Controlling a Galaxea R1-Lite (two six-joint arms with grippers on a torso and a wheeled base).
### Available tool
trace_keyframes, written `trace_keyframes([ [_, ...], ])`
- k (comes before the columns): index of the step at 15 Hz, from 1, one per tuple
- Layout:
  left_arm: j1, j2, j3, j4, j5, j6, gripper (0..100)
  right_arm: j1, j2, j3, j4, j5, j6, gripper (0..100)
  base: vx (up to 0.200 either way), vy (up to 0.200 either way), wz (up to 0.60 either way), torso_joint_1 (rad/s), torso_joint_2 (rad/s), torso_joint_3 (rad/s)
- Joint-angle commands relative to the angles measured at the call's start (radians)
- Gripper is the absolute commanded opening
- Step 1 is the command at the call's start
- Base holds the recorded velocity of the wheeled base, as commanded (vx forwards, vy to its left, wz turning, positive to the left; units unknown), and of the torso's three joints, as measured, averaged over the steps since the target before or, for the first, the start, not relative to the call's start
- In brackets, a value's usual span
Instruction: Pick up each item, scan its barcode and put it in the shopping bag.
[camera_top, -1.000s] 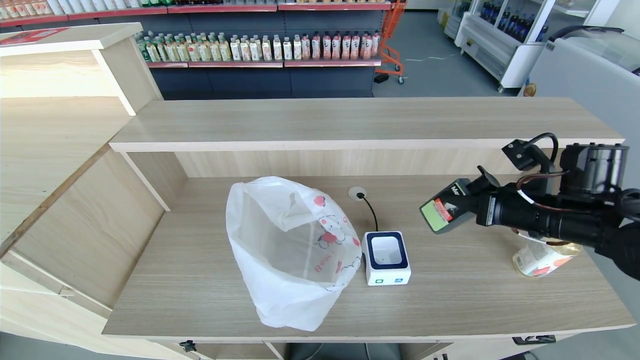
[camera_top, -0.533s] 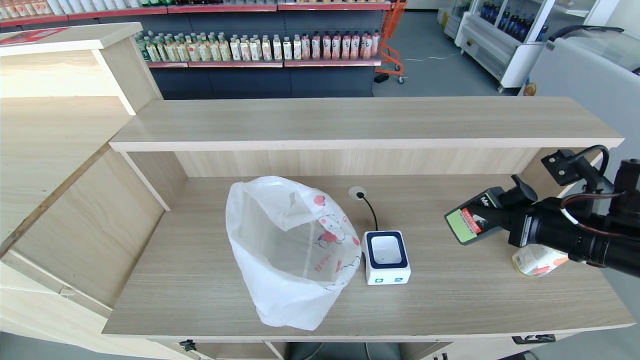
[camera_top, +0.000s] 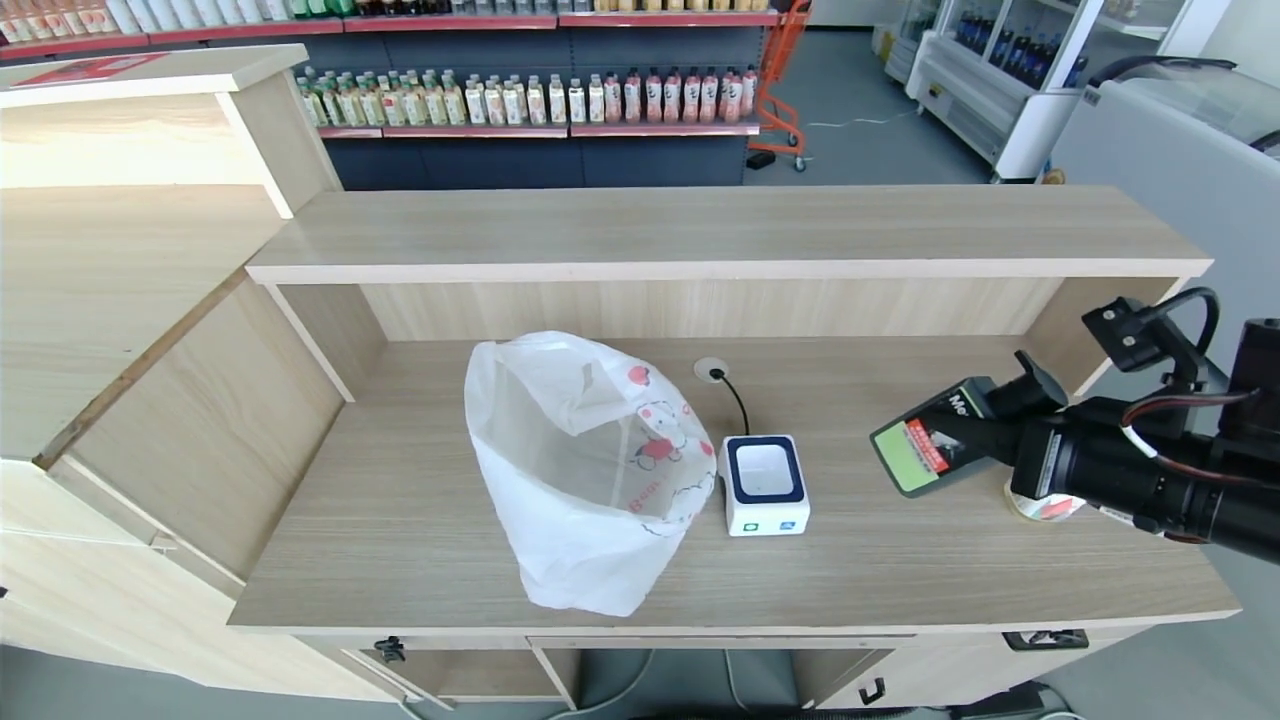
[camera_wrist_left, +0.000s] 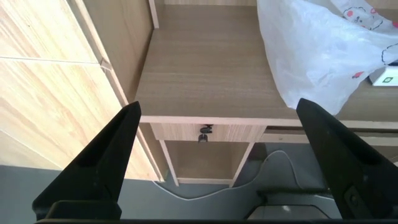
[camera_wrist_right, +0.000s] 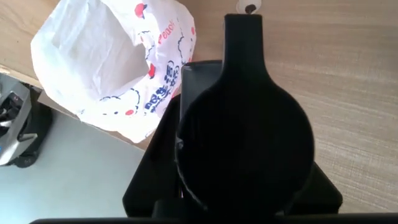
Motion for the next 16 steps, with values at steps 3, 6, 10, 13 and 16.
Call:
trace_keyframes([
  [3,0.0,0.0,0.0,0.0,0.001,-0.001,100,0.002,0.004,0.005,-0.002,0.0,0.067,0,0.0,0.133,0.0,0.011,0.01,-0.002],
  [6,0.0,0.0,0.0,0.0,0.001,0.001,100,0.006,0.004,-0.006,-0.002,0.001,0.095,0,0.0,0.2,0.0,-0.001,0.0,0.009],
  [10,0.0,0.0,0.0,0.0,0.002,-0.001,100,0.06,0.019,-0.044,0.0,-0.002,0.095,0,0.0,0.05,0.0,0.007,0.0,-0.003],
  [13,0.0,0.0,0.0,0.0,0.001,-0.001,100,0.137,0.124,-0.167,0.001,-0.005,0.087,0,0.0,0.0,0.0,0.0,0.0,0.0],
  [16,0.0,0.0,0.0,0.0,0.001,-0.001,100,0.224,0.28,-0.333,0.032,-0.011,0.08,0,0.0,0.0,0.0,0.0,0.0,0.0],
])
